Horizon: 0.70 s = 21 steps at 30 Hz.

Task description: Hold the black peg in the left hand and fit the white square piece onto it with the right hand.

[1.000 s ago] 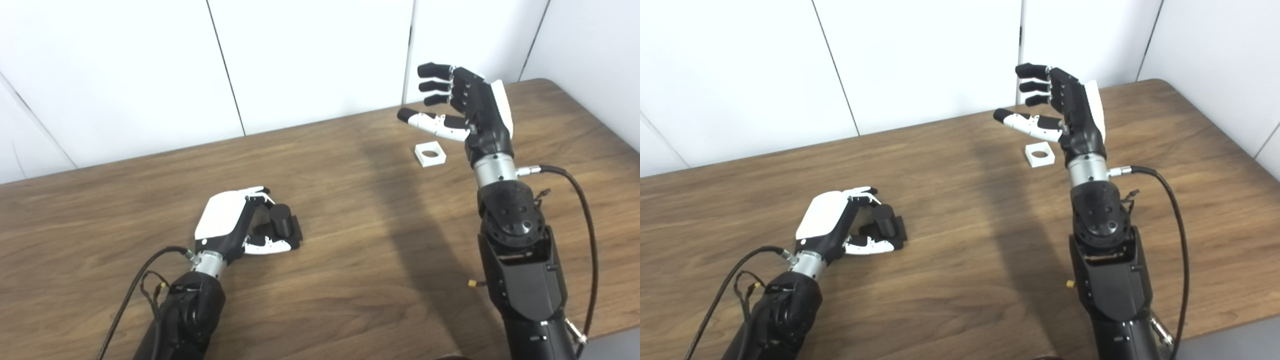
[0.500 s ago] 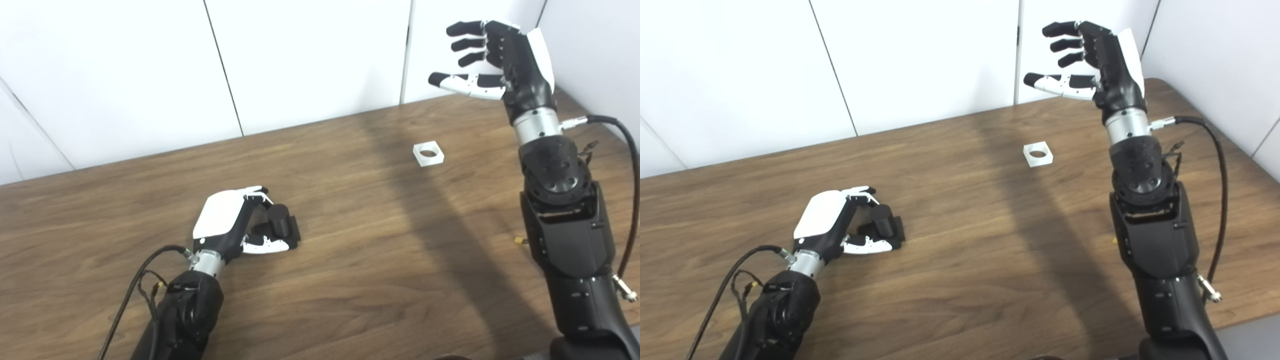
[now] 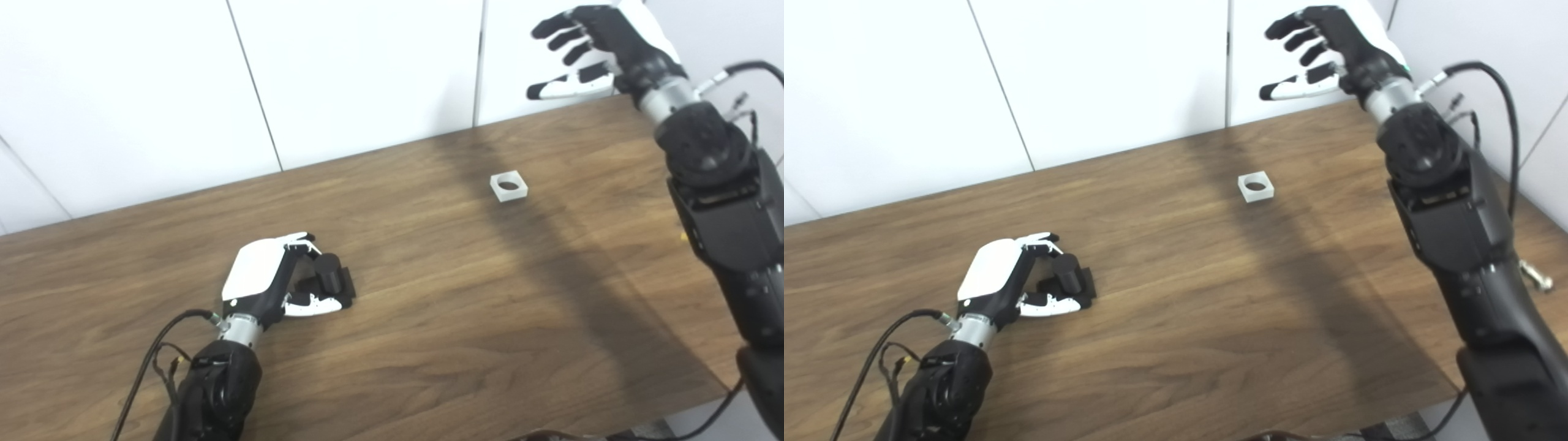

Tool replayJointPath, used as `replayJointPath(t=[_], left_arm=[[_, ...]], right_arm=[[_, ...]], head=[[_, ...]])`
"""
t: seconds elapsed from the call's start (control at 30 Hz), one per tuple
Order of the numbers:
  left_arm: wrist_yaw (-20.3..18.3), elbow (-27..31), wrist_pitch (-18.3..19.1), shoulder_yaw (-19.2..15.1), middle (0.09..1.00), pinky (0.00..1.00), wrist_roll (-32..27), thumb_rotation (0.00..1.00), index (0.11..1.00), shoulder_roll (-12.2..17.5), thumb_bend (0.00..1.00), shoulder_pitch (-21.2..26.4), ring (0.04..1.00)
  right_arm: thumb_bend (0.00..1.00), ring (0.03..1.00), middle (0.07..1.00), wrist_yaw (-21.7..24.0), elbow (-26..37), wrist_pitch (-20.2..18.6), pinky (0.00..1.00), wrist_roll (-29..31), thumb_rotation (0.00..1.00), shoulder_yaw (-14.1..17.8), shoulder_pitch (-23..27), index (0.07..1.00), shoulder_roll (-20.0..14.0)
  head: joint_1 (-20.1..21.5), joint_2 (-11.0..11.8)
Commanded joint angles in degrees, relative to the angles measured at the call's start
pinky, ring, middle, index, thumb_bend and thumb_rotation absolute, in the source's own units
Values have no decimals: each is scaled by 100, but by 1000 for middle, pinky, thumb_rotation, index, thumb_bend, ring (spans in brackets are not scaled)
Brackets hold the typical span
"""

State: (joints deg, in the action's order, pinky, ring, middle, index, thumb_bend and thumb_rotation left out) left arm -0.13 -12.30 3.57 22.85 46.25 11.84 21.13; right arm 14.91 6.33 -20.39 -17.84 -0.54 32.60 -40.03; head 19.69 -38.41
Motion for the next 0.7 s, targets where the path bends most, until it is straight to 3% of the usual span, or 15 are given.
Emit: replayJointPath(t=[0.0,0.17,0.3,0.43,0.67], left_arm=[[-190,-367,315,-16,840,795,143,349,534,340,891,-212,846],[-171,-370,319,18,844,803,169,350,536,369,888,-226,846],[-152,-361,297,33,844,790,160,361,541,388,889,-231,843],[-109,-397,289,46,844,793,148,358,542,385,894,-230,841],[-72,-387,297,86,842,780,130,351,536,383,888,-230,841]], right_arm=[[741,751,776,306,-114,330,637,-173,61,-150,462,683,-474],[782,816,803,796,-585,585,719,-620,117,-722,757,707,-857],[771,874,847,1240,-775,520,733,-961,155,-1096,934,742,-1044],[799,879,883,1630,-1031,604,702,-1254,165,-1415,1112,772,-1092],[848,912,908,2077,-1553,779,741,-1474,190,-1751,1357,795,-1018]], head=[[13,9],[56,49],[56,49],[61,73],[37,95]])
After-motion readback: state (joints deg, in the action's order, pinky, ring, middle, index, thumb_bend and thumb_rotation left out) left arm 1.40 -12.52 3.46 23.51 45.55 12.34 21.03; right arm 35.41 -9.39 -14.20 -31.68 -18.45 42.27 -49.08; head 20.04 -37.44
